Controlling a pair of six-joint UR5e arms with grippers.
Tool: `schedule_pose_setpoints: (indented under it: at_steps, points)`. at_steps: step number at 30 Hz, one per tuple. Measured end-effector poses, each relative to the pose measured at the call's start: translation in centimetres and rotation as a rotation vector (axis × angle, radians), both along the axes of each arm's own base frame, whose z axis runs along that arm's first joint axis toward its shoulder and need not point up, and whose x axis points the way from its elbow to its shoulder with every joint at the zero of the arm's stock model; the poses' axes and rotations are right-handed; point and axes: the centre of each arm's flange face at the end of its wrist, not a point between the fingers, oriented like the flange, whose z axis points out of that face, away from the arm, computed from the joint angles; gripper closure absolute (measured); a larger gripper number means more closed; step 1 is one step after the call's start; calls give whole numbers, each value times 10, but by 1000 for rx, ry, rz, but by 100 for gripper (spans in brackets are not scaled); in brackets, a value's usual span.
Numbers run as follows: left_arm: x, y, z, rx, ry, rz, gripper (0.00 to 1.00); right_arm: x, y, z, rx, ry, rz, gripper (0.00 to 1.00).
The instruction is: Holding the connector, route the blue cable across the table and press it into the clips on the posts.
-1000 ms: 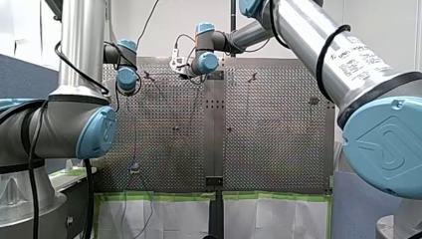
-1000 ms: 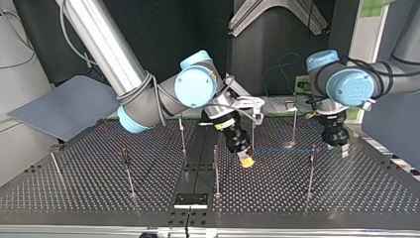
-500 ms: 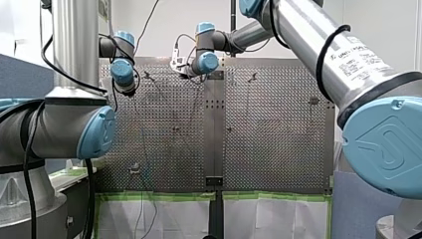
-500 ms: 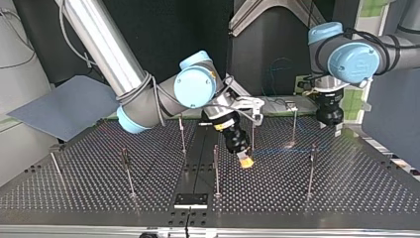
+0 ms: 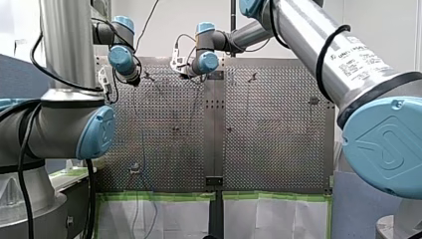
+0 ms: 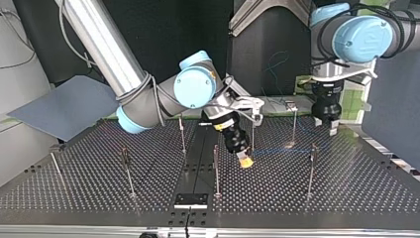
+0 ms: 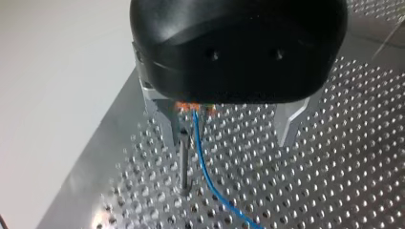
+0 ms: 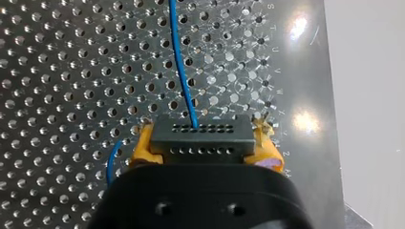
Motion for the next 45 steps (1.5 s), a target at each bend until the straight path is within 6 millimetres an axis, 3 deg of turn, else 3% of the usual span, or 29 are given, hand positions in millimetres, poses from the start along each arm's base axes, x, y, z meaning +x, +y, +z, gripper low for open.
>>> schedule_pose_setpoints:
  at_steps: [13,23,45]
  points:
    - [-32,-25,28,95,-38,-102,0,-1,-1,1,2,2,-10,100]
    - [-8,-45,13,113,-51,-198,0,-2,-3,7,0,-6,-13,100]
    - [59,-69,18,98,-109,-182,0,-12,-18,7,1,-2,-35,100]
